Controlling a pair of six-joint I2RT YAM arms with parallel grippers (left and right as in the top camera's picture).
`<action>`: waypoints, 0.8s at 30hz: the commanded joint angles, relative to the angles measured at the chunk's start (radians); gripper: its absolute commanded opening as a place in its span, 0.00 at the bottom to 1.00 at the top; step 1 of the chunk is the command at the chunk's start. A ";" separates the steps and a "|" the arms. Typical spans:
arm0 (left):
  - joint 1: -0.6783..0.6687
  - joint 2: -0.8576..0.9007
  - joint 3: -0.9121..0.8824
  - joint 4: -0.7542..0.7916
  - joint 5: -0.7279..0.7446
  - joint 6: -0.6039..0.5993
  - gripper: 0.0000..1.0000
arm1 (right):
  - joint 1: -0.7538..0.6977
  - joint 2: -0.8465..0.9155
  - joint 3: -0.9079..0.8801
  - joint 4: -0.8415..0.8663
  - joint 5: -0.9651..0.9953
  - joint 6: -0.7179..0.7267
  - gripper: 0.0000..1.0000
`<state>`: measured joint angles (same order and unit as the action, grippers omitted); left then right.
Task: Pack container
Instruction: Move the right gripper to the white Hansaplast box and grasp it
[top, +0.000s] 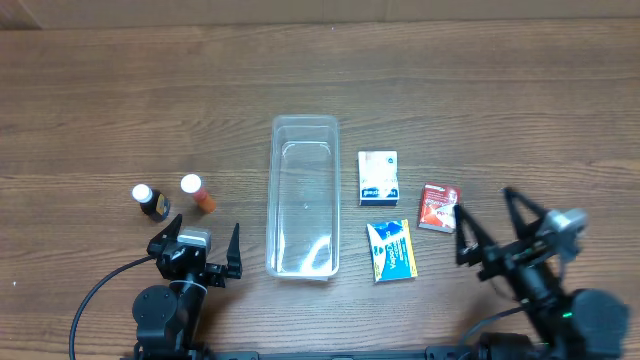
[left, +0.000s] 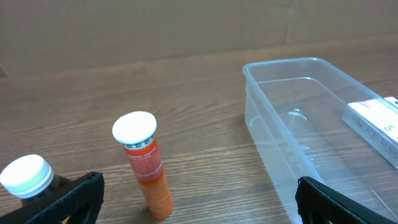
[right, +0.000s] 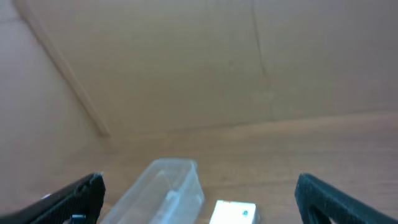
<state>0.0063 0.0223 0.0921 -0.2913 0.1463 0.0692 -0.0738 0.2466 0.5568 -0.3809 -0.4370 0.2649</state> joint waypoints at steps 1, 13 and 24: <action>-0.007 0.000 -0.002 -0.002 0.004 -0.017 1.00 | 0.000 0.293 0.393 -0.191 0.072 -0.014 1.00; -0.007 0.000 -0.002 -0.002 0.004 -0.017 1.00 | 0.120 1.063 1.015 -0.595 0.050 0.011 1.00; -0.007 0.000 -0.002 -0.002 0.004 -0.017 1.00 | 0.417 1.503 1.015 -0.729 0.481 0.137 1.00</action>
<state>0.0063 0.0227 0.0921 -0.2913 0.1463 0.0692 0.3260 1.6863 1.5604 -1.1156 -0.0597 0.3546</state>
